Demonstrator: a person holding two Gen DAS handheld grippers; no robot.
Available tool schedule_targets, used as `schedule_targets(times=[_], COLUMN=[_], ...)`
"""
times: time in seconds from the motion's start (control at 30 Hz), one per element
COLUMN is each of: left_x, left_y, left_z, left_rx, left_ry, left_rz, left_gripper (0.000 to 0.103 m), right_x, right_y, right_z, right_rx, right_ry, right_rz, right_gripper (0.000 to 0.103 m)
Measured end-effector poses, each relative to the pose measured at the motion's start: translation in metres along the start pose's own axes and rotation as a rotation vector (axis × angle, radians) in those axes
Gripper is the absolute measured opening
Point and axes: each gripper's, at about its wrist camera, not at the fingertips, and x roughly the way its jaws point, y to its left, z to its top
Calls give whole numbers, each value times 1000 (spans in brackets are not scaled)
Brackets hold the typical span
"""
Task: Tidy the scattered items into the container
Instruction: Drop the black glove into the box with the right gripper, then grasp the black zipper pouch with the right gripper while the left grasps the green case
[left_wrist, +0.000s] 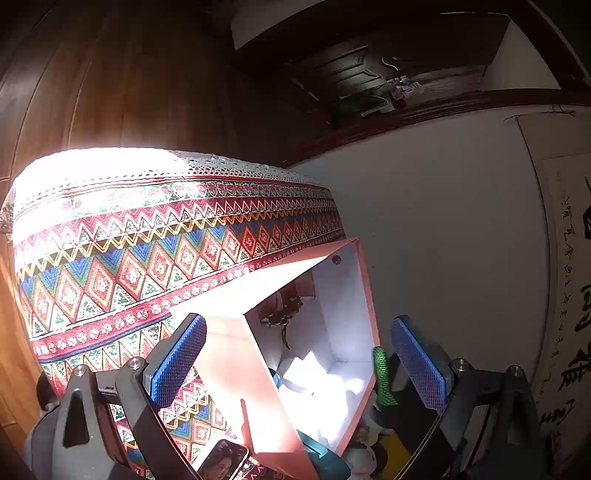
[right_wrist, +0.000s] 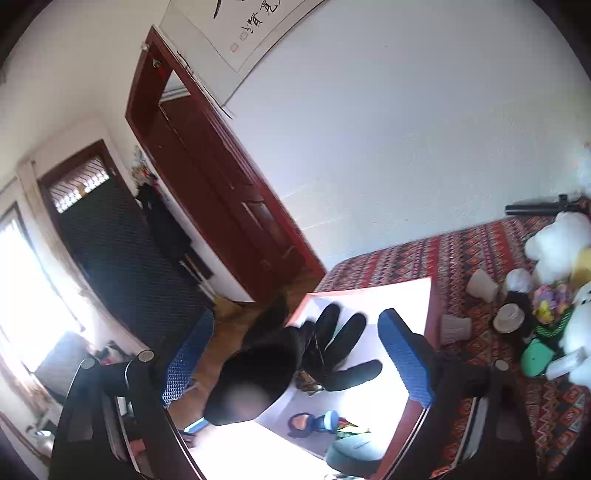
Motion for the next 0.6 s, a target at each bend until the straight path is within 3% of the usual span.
schedule_targets(times=[0.1, 0.3, 0.47, 0.6], left_x=[-10, -4, 13, 40], left_y=[1, -19, -80, -143], left_z=[1, -19, -76, -169], left_rx=[1, 77, 319, 644], left_ry=[-46, -46, 3, 53], left_rz=[18, 34, -51, -46], left_gripper=[101, 101, 101, 102], right_x=[-16, -79, -139, -170], right_y=[-14, -102, -193, -263], right_z=[-11, -23, -33, -77], right_rx=[12, 119, 261, 387], right_ry=[-12, -80, -194, -217], right_rz=[-16, -207, -347, -420], right_gripper=[91, 91, 91, 91])
